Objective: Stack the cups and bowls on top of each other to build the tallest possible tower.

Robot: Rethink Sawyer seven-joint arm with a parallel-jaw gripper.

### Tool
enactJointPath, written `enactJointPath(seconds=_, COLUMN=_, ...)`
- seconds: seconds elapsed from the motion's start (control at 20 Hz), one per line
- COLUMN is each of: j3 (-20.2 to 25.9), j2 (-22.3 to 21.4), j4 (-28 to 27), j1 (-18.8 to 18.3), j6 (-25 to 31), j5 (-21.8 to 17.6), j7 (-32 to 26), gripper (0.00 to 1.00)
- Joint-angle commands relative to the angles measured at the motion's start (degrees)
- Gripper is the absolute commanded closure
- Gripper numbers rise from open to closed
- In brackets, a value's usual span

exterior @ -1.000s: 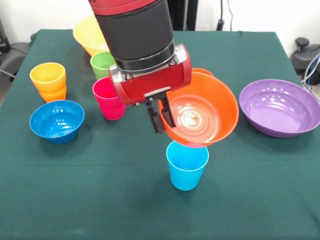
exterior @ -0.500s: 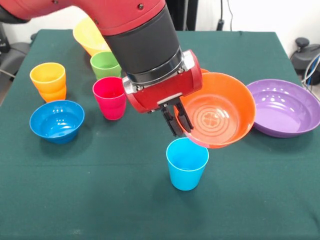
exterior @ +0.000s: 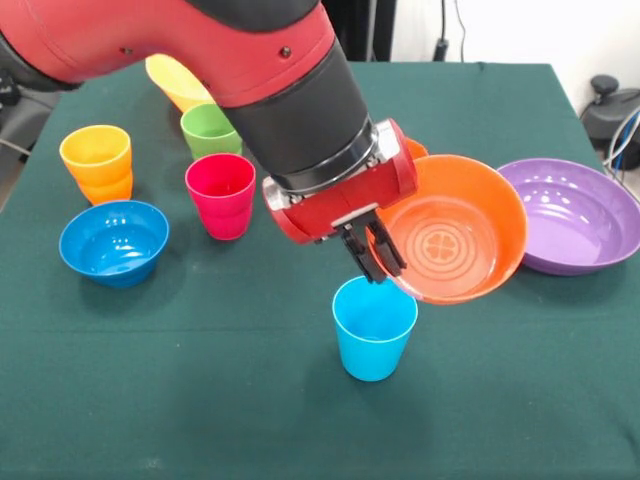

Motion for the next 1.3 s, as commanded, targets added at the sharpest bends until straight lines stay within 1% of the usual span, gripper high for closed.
enactJointPath(seconds=0.05, j3=2.0, j2=2.9, j4=-5.1, j1=1.2, j6=7.0, j5=-0.6, j7=-10.7, gripper=1.00)
enactJointPath(seconds=0.3, j3=2.3, j2=3.7, j4=-8.4, j1=1.9, j6=9.8, j5=-1.3, j7=-11.8, gripper=1.00)
enactJointPath(seconds=0.55, j3=1.6, j2=4.1, j4=-12.5, j1=3.6, j6=12.3, j5=-3.7, j7=-13.4, gripper=1.00)
enactJointPath(seconds=0.75, j3=1.4, j2=4.3, j4=-14.5, j1=4.3, j6=14.4, j5=-4.1, j7=-13.4, gripper=1.00)
enactJointPath(seconds=0.95, j3=0.8, j2=3.4, j4=-15.4, j1=4.9, j6=15.7, j5=-5.1, j7=-13.8, gripper=1.00)
enactJointPath(seconds=1.0, j3=0.5, j2=3.2, j4=-15.8, j1=5.1, j6=16.5, j5=-5.6, j7=-14.1, gripper=1.00)
enactJointPath(seconds=1.1, j3=-1.0, j2=2.2, j4=-17.6, j1=6.3, j6=19.7, j5=-8.2, j7=-15.6, gripper=1.00)
enactJointPath(seconds=1.25, j3=-3.7, j2=1.0, j4=-19.2, j1=8.1, j6=24.8, j5=-11.8, j7=-15.0, gripper=1.00)
enactJointPath(seconds=1.3, j3=-3.9, j2=0.9, j4=-19.3, j1=8.2, j6=25.3, j5=-12.2, j7=-14.4, gripper=1.00)
